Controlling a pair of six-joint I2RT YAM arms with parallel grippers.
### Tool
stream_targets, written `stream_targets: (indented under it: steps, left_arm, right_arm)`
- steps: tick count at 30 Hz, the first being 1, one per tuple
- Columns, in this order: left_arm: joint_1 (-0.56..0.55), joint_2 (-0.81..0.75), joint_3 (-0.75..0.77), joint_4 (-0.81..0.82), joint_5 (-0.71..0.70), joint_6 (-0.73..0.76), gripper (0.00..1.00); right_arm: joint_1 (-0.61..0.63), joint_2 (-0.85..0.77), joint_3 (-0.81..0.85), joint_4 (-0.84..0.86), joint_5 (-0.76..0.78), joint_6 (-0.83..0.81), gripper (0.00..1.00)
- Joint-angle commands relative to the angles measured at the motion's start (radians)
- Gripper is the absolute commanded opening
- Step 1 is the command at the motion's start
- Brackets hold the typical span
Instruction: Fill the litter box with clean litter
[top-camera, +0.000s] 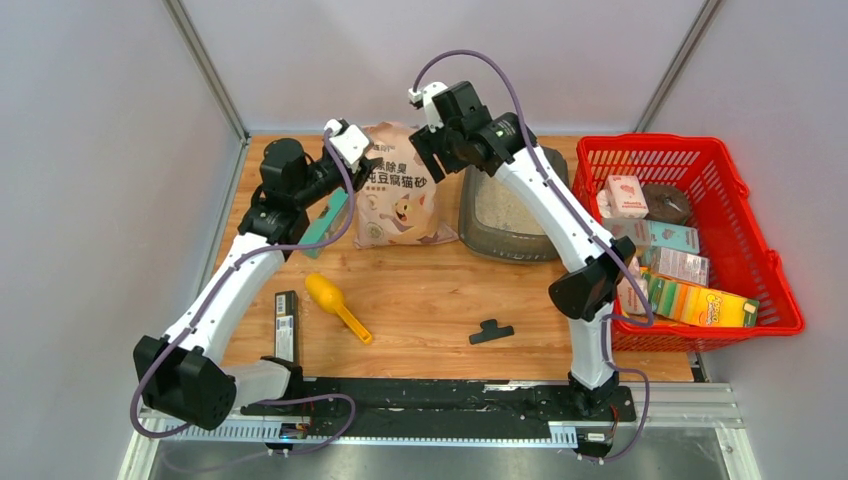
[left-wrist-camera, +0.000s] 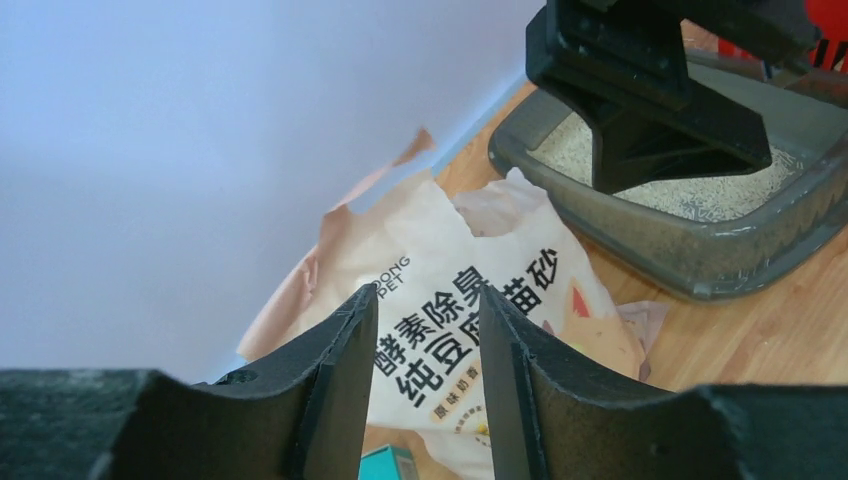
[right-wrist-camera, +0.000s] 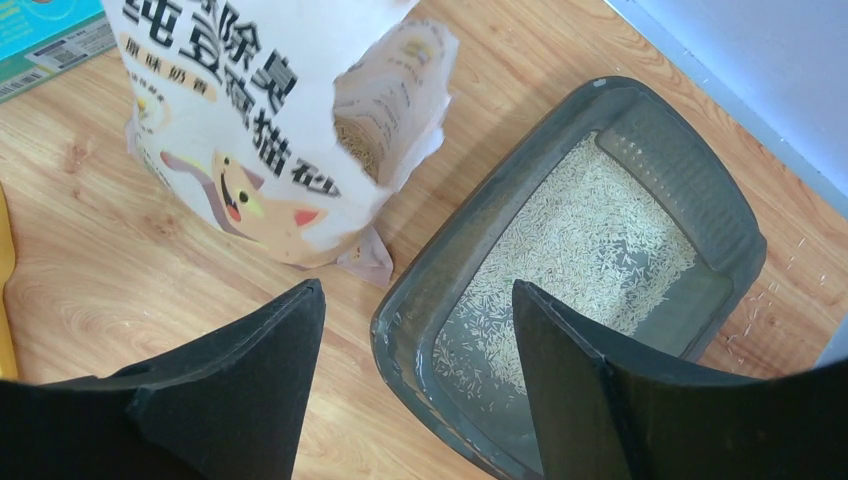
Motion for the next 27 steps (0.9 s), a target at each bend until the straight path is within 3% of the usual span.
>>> stream_targets:
  steps: [1,9,11,13,14,16,17,20,21,23,26,27]
  left_arm:
    - [-0.003,-0.023,0.027,0.049,0.023,0.0,0.5]
    - [-0.003,-0.06,0.028,-0.012,-0.014,0.012,0.53]
    - [-0.001,-0.095,0.073,-0.189,-0.036,0.028,0.61]
    - [0.008,-0.127,0.102,-0.348,-0.018,0.063,0.61]
    - [0.015,-0.165,0.105,-0.52,0.054,0.089,0.62]
    - [0.037,-0.208,0.087,-0.714,0.127,0.254,0.63]
    - [0.04,-0.249,0.056,-0.911,0.151,0.326,0.63]
    - [0.041,-0.284,-0.007,-1.226,0.157,0.578,0.66]
    - [0.041,-0.281,-0.019,-1.284,0.153,0.679,0.68]
    - [0.041,-0.25,-0.045,-1.35,0.122,0.718,0.75]
    - [0.043,-0.198,-0.079,-1.315,0.052,0.769,0.76]
    - [0.043,-0.183,-0.094,-1.312,0.03,0.857,0.76]
  right_arm:
    - [-0.005,0.019,0.028,0.033,-0.002,-0.013,0.74]
    - [-0.004,0.039,0.048,0.031,-0.01,-0.007,0.74]
    - [-0.008,0.024,0.034,0.033,-0.018,-0.019,0.75]
    - [-0.017,-0.017,-0.012,0.036,-0.051,-0.037,0.78]
    - [-0.025,-0.034,-0.034,0.037,-0.076,-0.066,0.8]
    - [-0.042,-0.062,-0.066,0.036,-0.125,-0.089,0.91]
    - [-0.048,-0.091,-0.098,0.037,-0.13,-0.092,0.96]
    - [-0.079,-0.128,-0.132,0.03,-0.166,-0.1,1.0]
    - [-0.083,-0.136,-0.137,0.025,-0.217,-0.099,1.0]
    - [-0.096,-0.146,-0.141,0.019,-0.24,-0.097,1.0]
    - [-0.099,-0.169,-0.16,0.016,-0.266,-0.097,1.0]
    - [-0.099,-0.177,-0.17,0.011,-0.275,-0.097,1.0]
